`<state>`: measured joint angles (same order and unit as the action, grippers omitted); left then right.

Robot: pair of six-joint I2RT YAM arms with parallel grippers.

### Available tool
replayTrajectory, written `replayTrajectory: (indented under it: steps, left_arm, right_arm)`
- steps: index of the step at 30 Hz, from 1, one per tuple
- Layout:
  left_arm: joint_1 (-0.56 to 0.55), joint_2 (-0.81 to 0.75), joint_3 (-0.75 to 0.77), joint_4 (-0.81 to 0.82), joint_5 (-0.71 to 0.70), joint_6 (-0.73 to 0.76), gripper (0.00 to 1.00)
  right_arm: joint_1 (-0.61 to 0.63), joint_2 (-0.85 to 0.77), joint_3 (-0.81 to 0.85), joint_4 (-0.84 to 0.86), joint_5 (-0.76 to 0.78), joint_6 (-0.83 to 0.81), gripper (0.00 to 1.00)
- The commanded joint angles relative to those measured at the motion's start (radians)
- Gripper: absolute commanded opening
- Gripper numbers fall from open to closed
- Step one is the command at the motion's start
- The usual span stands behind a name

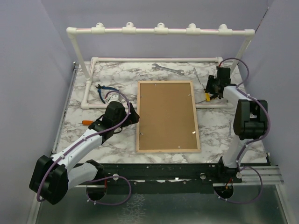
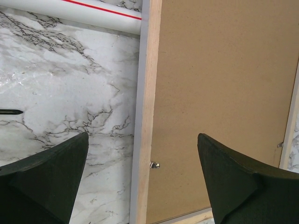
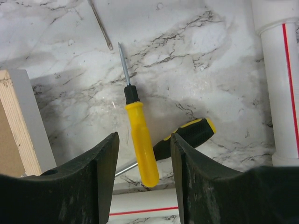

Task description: Take the photo out of the frame

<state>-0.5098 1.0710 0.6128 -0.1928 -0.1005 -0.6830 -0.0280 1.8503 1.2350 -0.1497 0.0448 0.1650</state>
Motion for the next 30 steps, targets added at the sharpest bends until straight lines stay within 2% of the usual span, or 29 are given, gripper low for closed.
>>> replayTrajectory:
  steps: [1,10,15,18,22,26,30]
  left_arm:
    - [0.007,0.011,0.015,0.023,0.016,0.016,0.99]
    - [0.007,0.020,0.032,0.024,0.017,0.011,0.99]
    - [0.007,0.015,0.033,0.025,0.017,0.013,0.99]
    - [0.006,0.015,0.034,0.024,0.018,0.011,0.99]
    - [0.007,0.012,0.040,0.020,0.022,0.006,0.99]
    - [0.007,-0.003,0.064,0.019,0.051,0.000,0.99]
    - [0.007,-0.008,0.102,0.026,0.114,-0.015,0.99]
  right_arm:
    - [-0.006,0.058,0.058,-0.010,-0.001,-0.063,0.51]
    - [-0.006,0.140,0.093,-0.028,-0.080,-0.057,0.50]
    - [-0.006,0.168,0.100,-0.035,-0.083,-0.053,0.45]
    - [-0.005,0.179,0.110,-0.044,-0.085,-0.053,0.36]
    - [-0.005,0.148,0.121,-0.069,-0.093,-0.046,0.17]
    - [-0.006,0.043,0.096,-0.092,-0.108,-0.035,0.11]
    - [-0.006,-0.094,0.043,-0.121,-0.207,-0.014,0.08]
